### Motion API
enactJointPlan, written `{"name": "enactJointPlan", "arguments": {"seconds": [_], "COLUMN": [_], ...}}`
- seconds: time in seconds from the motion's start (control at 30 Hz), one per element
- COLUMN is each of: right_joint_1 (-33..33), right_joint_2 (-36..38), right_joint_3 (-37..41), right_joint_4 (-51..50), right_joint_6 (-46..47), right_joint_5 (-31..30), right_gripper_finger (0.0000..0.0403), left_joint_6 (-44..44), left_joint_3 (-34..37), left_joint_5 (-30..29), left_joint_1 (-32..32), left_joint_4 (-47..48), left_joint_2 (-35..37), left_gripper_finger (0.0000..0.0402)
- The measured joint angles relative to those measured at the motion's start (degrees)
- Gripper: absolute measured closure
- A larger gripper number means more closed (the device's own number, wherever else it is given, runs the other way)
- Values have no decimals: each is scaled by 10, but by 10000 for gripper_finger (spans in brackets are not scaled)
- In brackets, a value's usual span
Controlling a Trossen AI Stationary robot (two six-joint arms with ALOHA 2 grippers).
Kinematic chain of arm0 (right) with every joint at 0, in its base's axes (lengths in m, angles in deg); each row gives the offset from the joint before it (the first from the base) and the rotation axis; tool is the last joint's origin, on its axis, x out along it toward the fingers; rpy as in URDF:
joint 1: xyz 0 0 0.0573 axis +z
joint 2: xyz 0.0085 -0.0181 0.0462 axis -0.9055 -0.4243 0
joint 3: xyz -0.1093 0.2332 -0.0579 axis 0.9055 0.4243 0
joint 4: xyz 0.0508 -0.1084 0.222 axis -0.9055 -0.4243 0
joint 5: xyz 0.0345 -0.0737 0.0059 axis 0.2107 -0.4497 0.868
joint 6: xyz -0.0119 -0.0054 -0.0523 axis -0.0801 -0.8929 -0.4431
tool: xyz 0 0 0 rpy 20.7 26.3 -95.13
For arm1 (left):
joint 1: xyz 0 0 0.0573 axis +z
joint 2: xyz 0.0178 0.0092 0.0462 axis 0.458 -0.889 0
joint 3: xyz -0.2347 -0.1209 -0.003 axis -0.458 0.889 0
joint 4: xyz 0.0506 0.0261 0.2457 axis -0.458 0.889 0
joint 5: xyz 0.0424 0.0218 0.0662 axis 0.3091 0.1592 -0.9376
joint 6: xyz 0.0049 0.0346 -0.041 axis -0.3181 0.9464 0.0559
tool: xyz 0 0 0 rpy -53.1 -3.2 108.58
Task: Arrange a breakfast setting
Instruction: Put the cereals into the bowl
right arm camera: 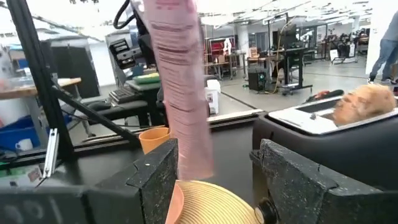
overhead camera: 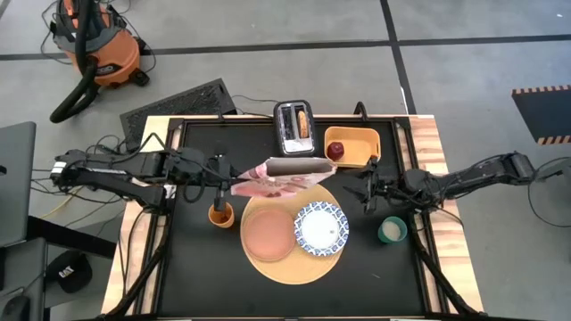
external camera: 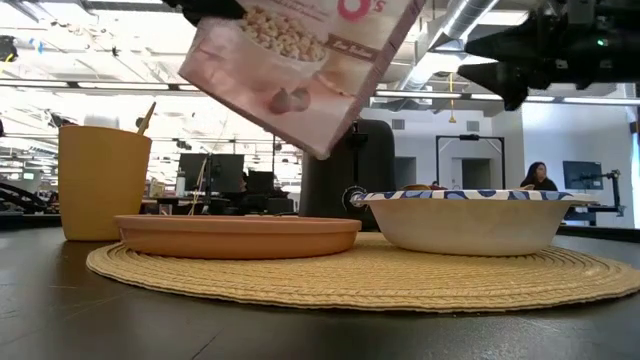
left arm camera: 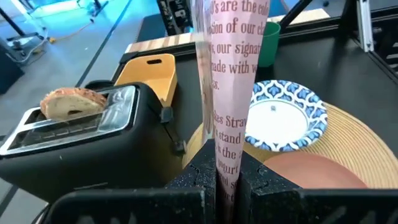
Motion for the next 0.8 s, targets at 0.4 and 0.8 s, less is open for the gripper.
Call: {"name": "enactJointPlan", "arguments": {"seconds": [0.4, 0.8], "right_joint_1": [-9, -4], "right_joint_2": [-200, -288], "right_joint_3": [-139, -233], "right_joint_4": [55, 57], "right_joint_6": [-105, -137], "right_joint_5": [48, 83], "right_gripper_finger": [162, 221], "left_joint_6": [3, 6], "left_joint_3": [0, 0], "left_joint_5": [18, 21], "left_joint_1": [0, 0], "left_joint_4": [-44, -52], "left_joint_2": [-22, -22], "left_gripper_finger": [401, 401]}}
